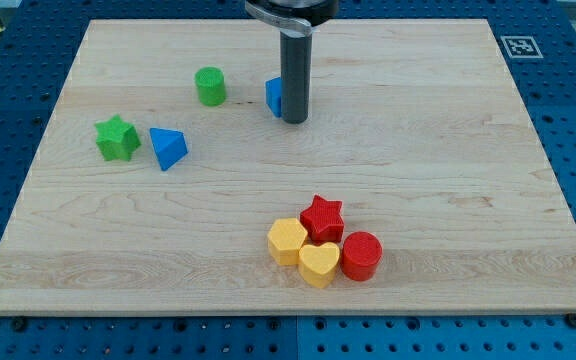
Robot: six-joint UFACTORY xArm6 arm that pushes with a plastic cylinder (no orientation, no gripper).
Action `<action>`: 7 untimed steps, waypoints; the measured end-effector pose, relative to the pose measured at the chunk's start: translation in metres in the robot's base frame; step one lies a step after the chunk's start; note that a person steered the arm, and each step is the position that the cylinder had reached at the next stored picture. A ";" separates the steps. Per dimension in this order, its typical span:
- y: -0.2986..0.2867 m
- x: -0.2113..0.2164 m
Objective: Move the blue cube to the right of the green circle
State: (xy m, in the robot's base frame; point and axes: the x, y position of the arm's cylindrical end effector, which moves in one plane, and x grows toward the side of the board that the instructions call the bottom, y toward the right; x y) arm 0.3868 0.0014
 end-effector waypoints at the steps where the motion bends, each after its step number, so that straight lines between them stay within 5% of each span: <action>1: 0.000 0.000; 5: 0.001 -0.014; 7: -0.053 -0.007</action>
